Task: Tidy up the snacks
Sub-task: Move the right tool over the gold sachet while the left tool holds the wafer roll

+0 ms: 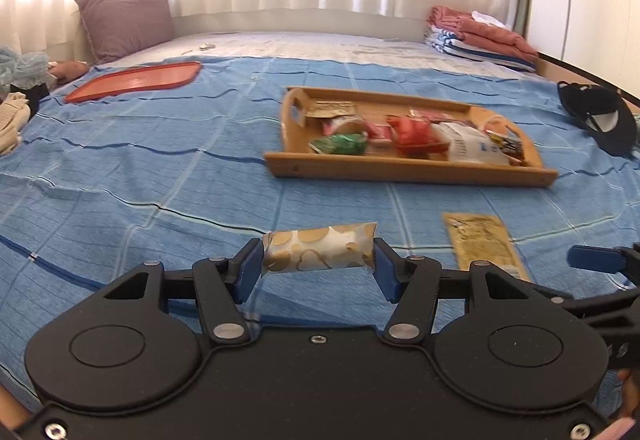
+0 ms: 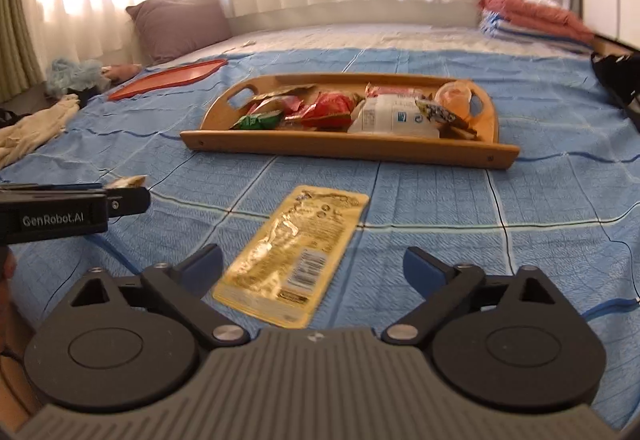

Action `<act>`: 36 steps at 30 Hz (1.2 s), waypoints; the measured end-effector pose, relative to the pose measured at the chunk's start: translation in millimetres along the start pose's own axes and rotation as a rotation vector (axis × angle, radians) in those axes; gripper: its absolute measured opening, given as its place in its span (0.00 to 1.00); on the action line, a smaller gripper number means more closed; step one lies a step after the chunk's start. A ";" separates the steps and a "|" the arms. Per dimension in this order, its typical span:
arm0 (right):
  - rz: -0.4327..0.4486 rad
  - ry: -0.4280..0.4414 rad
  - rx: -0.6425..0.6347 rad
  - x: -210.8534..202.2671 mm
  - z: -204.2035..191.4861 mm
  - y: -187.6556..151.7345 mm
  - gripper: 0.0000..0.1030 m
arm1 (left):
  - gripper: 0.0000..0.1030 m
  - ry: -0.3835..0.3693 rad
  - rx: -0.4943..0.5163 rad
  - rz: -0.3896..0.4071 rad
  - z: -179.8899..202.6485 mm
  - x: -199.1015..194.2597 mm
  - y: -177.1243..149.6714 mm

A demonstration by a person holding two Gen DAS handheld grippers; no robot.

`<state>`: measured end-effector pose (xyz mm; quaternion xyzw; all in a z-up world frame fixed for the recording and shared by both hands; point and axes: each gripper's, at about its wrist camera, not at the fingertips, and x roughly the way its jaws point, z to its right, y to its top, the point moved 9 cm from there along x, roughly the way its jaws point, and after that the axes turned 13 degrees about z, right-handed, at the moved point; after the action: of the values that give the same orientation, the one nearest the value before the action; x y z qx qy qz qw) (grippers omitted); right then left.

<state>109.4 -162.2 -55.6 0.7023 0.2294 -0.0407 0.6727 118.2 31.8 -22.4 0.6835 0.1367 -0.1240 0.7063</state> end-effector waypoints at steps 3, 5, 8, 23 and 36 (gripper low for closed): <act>0.048 -0.095 -0.005 2.6 -9.1 -1.6 1.00 | 0.54 0.015 0.001 -0.004 -5.8 4.6 0.4; 0.032 -0.117 0.016 7.0 -15.0 -6.0 1.00 | 0.54 0.018 0.004 -0.004 -8.4 7.0 0.8; 0.002 -0.138 0.023 14.9 -22.3 -11.9 1.00 | 0.54 0.014 0.012 -0.003 -10.1 10.4 1.7; -0.003 -0.213 -0.023 28.2 -25.2 -20.3 0.92 | 0.54 0.014 0.008 -0.019 -12.6 20.4 -5.9; 0.009 -0.147 -0.026 24.9 -33.9 -15.1 0.70 | 0.54 0.008 0.008 -0.031 -11.0 22.3 -10.6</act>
<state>117.3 -123.0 -75.6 0.6895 0.1767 -0.0860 0.6971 134.8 42.7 -40.7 0.6845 0.1497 -0.1326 0.7011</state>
